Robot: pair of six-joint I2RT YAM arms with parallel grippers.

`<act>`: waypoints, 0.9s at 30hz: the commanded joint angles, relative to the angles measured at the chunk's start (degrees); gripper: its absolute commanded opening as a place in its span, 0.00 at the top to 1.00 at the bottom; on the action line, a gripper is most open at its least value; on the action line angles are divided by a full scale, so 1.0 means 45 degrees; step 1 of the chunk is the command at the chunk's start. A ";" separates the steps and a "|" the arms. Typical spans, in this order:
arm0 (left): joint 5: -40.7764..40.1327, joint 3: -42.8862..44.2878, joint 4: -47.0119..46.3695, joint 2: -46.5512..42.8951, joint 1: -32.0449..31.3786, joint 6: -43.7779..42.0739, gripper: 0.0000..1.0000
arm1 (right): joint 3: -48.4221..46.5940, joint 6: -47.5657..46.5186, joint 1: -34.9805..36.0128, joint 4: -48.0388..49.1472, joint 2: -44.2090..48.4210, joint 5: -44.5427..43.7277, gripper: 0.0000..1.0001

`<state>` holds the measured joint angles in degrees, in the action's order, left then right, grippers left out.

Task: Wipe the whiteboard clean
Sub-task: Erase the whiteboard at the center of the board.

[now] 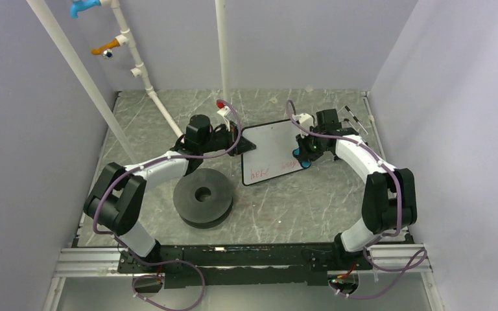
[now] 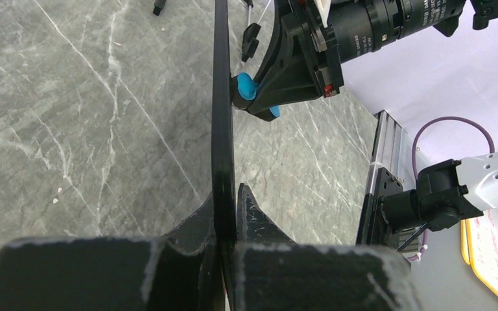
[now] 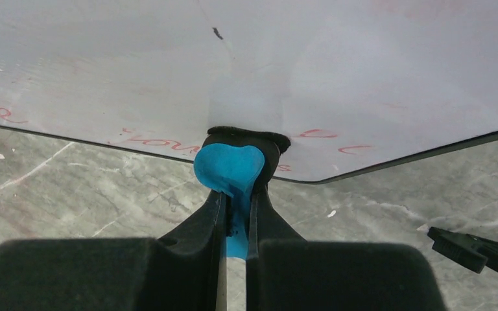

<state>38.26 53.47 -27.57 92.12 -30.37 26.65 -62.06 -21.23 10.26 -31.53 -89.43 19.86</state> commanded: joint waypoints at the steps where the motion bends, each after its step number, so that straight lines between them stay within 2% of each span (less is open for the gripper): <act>1: 0.2181 0.0762 -0.1058 -0.0245 -0.0433 0.0190 1.00 | -0.0639 0.0181 -0.0258 0.0567 -0.0349 -0.0163 1.00; 6: 0.2199 0.0751 -0.1062 -0.0257 -0.0440 0.0205 1.00 | -0.1778 0.0665 -0.1420 0.1043 -0.0727 -0.1116 1.00; 10: 0.2181 0.0773 -0.1066 -0.0262 -0.0440 0.0196 1.00 | -0.1982 0.0472 -0.1492 0.0843 -0.0921 -0.0977 1.00; 16: 0.2196 0.0847 -0.1041 -0.0187 -0.0437 0.0207 1.00 | -0.1144 -0.0690 -0.0298 0.0156 -0.0512 0.0312 1.00; 20: 0.2201 0.0872 -0.1021 -0.0175 -0.0452 0.0205 1.00 | -0.1094 -0.0733 0.0322 0.0109 0.0004 0.0740 1.00; 27: 0.2199 0.0794 -0.1021 -0.0262 -0.0454 0.0182 1.00 | -0.2045 0.0507 -0.0660 0.0991 -0.0449 -0.1498 1.00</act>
<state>37.98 54.15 -26.98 92.16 -30.35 26.13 -66.96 -21.93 10.15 -34.24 -90.89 17.52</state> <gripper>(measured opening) 0.063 0.089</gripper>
